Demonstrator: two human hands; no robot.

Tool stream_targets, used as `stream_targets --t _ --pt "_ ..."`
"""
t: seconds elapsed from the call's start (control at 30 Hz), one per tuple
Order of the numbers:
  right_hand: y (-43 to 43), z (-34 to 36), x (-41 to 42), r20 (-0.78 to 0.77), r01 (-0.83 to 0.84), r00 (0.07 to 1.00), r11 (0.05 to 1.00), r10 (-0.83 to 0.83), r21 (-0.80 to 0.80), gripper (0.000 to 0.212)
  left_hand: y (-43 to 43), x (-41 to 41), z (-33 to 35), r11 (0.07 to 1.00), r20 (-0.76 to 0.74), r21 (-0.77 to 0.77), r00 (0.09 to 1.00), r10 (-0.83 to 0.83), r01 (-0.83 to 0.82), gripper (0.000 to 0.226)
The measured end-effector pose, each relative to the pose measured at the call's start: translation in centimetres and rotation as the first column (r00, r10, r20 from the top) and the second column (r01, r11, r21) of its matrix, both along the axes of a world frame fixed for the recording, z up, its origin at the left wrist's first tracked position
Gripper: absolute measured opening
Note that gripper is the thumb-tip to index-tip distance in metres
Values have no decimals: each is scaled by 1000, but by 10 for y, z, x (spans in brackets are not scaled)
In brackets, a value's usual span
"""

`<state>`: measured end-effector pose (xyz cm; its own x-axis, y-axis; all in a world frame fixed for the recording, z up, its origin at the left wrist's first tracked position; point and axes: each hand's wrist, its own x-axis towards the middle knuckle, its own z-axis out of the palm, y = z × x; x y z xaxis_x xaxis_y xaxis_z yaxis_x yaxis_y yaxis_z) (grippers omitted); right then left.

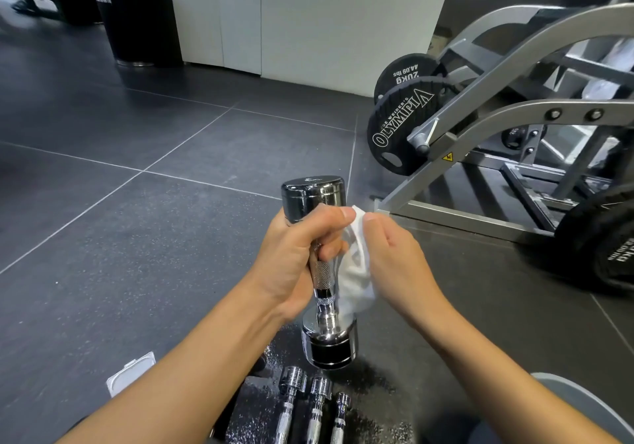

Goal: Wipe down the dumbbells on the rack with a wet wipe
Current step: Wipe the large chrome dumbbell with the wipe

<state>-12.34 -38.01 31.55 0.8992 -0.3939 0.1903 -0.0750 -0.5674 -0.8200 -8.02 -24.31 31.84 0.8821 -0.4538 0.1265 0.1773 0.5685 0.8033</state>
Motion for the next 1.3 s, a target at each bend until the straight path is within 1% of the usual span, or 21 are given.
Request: stream_targets --t 0.1,0.2,0.27,0.33,0.4,0.43,0.47,0.53,0.57,0.6,0.73,0.8,0.83,0.9,0.93,1.0,1.03,1.1,1.17,1.23,1.3 --pt "9 -7 -5 -102 -156 981 984 165 87 39 0 3 2 999 -23 -41 999 34 -35 35" --pt "16 -11 -10 -277 -369 887 928 369 54 36 -1 7 4 992 -116 -88 990 78 -88 33" --pt "13 -7 -12 -264 -421 865 903 427 79 33 0 12 5 983 -181 -129 978 104 -129 32" --pt "5 -4 -12 -202 -377 878 886 435 270 31 2 16 5 977 -218 -159 970 104 -140 30" --pt "-3 0 -12 -164 -363 871 831 464 422 28 5 18 7 974 -229 -166 967 111 -151 31" --pt "-7 1 -12 -172 -432 837 820 520 375 28 7 20 7 973 -230 -160 965 126 -165 31" --pt "-10 2 -13 -222 -529 785 813 578 243 28 8 21 7 971 -228 -155 963 142 -180 32" --pt "-14 2 -18 -391 -676 677 737 623 4 22 11 24 7 967 -224 -151 960 168 -204 32" --pt "-15 2 -18 -434 -694 661 719 612 -42 19 12 25 7 965 -222 -151 959 176 -212 31" --pt "-14 1 -18 -433 -691 659 723 615 -24 16 13 26 7 964 -222 -149 957 185 -221 31" --pt "-9 -6 -11 -355 -629 646 735 676 254 24 14 25 7 957 -286 -172 942 177 -232 30" --pt "-8 -14 -7 -319 -530 635 697 704 482 27 13 22 10 949 -335 -217 931 148 -229 35" --pt "-7 -19 -5 -291 -457 607 624 740 633 35 13 21 11 943 -352 -239 926 137 -230 36" --pt "-2 -24 -4 -214 -281 499 391 840 877 49 13 20 12 931 -369 -285 923 111 -226 29" --pt "2 -23 -5 -190 -219 444 312 876 925 54 13 20 13 924 -372 -314 924 93 -219 28" --pt "8 -22 -8 -147 -172 374 224 916 959 60 15 22 12 904 -382 -372 922 60 -212 29" --pt "8 -23 -8 -123 -161 372 195 920 968 62 16 24 11 896 -383 -393 923 45 -207 27" --pt "10 -20 -9 -85 -133 420 154 903 979 61 19 27 11 884 -383 -424 924 25 -199 24" --pt "10 -17 -10 -74 -92 532 145 843 985 58 21 29 13 871 -391 -438 920 36 -221 25" --pt "15 -18 -13 -71 -83 675 172 734 982 61 22 33 15 858 -414 -433 906 84 -278 28" --pt "22 -17 -17 -44 -153 780 259 624 954 61 26 38 16 833 -449 -437 885 126 -340 31"
